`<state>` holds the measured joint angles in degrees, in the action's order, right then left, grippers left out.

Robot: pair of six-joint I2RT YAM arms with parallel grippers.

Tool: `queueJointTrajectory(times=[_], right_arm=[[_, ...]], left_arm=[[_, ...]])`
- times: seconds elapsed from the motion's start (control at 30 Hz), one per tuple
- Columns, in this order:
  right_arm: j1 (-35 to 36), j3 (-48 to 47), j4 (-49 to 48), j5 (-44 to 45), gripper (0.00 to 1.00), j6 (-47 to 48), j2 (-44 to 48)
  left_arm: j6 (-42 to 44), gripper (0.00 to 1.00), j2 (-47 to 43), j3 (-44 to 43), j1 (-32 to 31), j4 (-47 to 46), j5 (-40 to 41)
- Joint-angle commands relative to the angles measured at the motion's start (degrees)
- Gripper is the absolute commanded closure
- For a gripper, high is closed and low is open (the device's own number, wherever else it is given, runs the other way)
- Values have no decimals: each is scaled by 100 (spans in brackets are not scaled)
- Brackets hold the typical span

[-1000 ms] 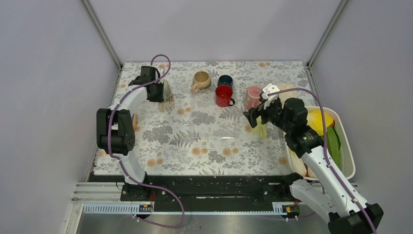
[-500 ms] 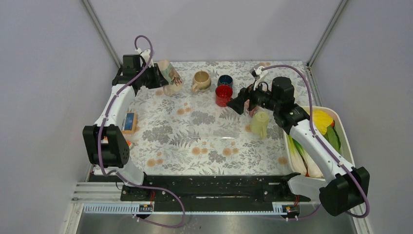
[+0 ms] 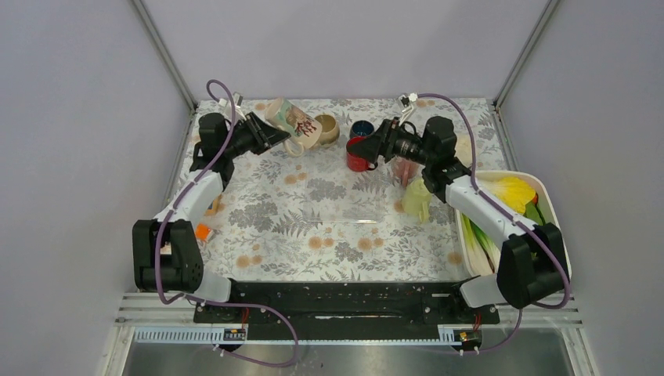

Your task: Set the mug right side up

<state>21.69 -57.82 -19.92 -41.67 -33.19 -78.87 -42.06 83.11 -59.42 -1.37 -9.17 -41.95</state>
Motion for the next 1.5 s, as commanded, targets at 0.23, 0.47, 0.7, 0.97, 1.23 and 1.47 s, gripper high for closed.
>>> queueJointTrajectory(times=[0.23, 0.47, 0.7, 0.97, 1.23, 1.47], right_arm=[[229, 430, -2616, 36, 22, -2129, -1000], [436, 670, -3991, 414, 23, -3005, -1556], [744, 578, -4825, 572, 24, -3427, -2075], [836, 497, -5648, 632, 28, -4054, -2567], [836, 318, -5967, 601, 33, -4313, -2781], [837, 241, -5986, 597, 36, -4381, -2877]], left_arm=[[-2765, 100, -152, 1120, -174, -5071, -157], [-3207, 100, -169, 1768, -502, -6290, 280], [-3542, 100, -50, 2007, -882, -7183, 513], [-3636, 100, 271, 2024, -1017, -7482, 521], [-3470, 100, 382, 2103, -1130, -7448, 486], [-3401, 100, 394, 2127, -1278, -7449, 389]])
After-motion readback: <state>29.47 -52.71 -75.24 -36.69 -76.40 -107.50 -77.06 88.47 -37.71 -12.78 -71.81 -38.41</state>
